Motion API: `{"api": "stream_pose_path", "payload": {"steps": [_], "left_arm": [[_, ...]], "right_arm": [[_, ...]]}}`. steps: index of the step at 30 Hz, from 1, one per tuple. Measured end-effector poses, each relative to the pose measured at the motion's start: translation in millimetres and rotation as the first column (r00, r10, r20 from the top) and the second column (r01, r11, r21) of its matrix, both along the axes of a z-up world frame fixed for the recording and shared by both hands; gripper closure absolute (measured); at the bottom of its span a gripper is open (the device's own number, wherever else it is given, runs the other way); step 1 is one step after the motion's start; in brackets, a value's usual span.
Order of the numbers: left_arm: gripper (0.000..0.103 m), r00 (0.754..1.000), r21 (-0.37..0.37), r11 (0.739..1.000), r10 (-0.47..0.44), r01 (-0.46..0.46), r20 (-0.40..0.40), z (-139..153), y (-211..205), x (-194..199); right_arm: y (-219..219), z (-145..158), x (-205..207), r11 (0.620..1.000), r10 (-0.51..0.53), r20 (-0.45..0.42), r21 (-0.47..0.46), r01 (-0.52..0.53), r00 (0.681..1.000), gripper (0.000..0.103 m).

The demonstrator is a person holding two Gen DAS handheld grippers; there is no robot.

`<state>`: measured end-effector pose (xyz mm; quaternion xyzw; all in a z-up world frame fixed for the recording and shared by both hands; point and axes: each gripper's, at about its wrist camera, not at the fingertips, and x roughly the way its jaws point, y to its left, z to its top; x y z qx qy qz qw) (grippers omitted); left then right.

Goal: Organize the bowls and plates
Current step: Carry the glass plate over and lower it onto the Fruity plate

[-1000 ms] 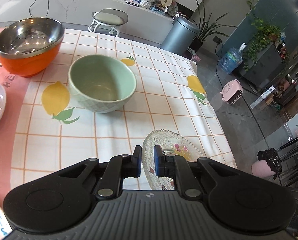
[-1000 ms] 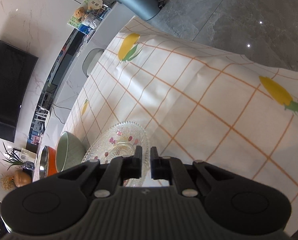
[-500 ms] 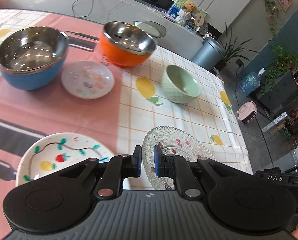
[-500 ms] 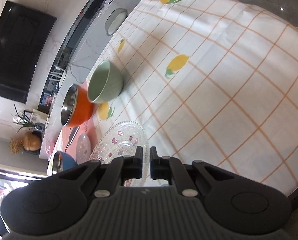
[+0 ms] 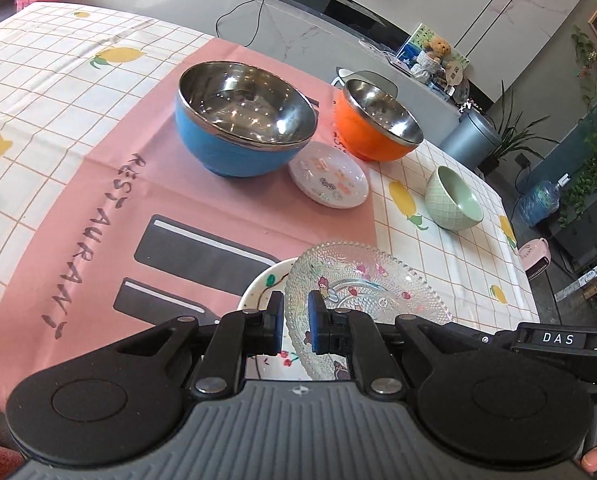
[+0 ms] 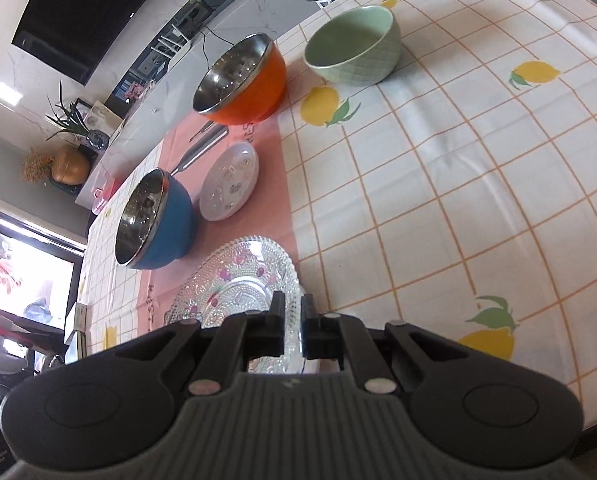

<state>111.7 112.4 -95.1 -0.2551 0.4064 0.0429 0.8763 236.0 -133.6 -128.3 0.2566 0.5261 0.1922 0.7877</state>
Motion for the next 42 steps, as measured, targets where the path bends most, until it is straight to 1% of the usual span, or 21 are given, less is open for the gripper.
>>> {"api": "stream_pose_path", "payload": {"steps": [3, 7, 15, 18, 24, 30, 33, 37, 39, 42], "left_arm": [[0.09, 1.0, 0.007, 1.0, 0.006, -0.006, -0.001, -5.8, 7.7, -7.9], [0.09, 1.0, 0.001, 1.0, 0.011, -0.011, -0.013, -14.2, 12.2, -7.9], [0.09, 1.0, 0.083, 0.996, -0.027, 0.028, -0.011, -19.0, 0.6, -7.5], [0.09, 0.999, 0.101, 0.994, -0.031, 0.033, -0.016, -20.2, -1.5, -8.4], [0.09, 0.999, 0.158, 0.986, -0.043, 0.043, -0.007, -19.4, -5.9, -10.3], [0.09, 0.999, 0.197, 0.979, -0.052, 0.053, -0.007, -19.0, -9.2, -11.8], [0.09, 0.998, 0.231, 0.971, -0.065, 0.065, -0.009, -18.7, -13.0, -11.8], [0.091, 0.996, 0.304, 0.949, -0.086, 0.087, -0.016, -19.3, -20.8, -11.2], [0.091, 0.996, 0.321, 0.943, -0.09, 0.09, -0.015, -19.4, -22.5, -11.2], [0.091, 0.996, 0.323, 0.942, -0.091, 0.091, -0.014, -19.0, -22.1, -11.6]], "right_arm": [[9.8, -2.0, -1.2, 0.999, 0.023, -0.005, -0.026, -0.023, 1.0, 0.098], [24.1, -6.1, -1.4, 0.994, 0.061, 0.001, -0.086, -0.061, 0.998, 0.097], [36.3, -10.4, -0.5, 0.978, 0.1, 0.025, -0.188, -0.093, 0.995, 0.094], [40.8, -11.1, -1.8, 0.969, 0.121, 0.033, -0.221, -0.111, 0.992, 0.093], [52.4, -9.9, -6.0, 0.94, 0.18, 0.064, -0.304, -0.153, 0.982, 0.092], [67.1, -7.0, -14.8, 0.897, 0.249, 0.115, -0.403, -0.184, 0.962, 0.092], [69.4, -6.4, -16.5, 0.886, 0.263, 0.126, -0.423, -0.188, 0.956, 0.091], [72.8, -5.7, -18.0, 0.873, 0.285, 0.142, -0.448, -0.195, 0.948, 0.091], [75.8, -5.2, -20.4, 0.864, 0.297, 0.151, -0.464, -0.198, 0.943, 0.091], [78.0, -5.3, -22.0, 0.857, 0.305, 0.158, -0.476, -0.198, 0.939, 0.09]]}}
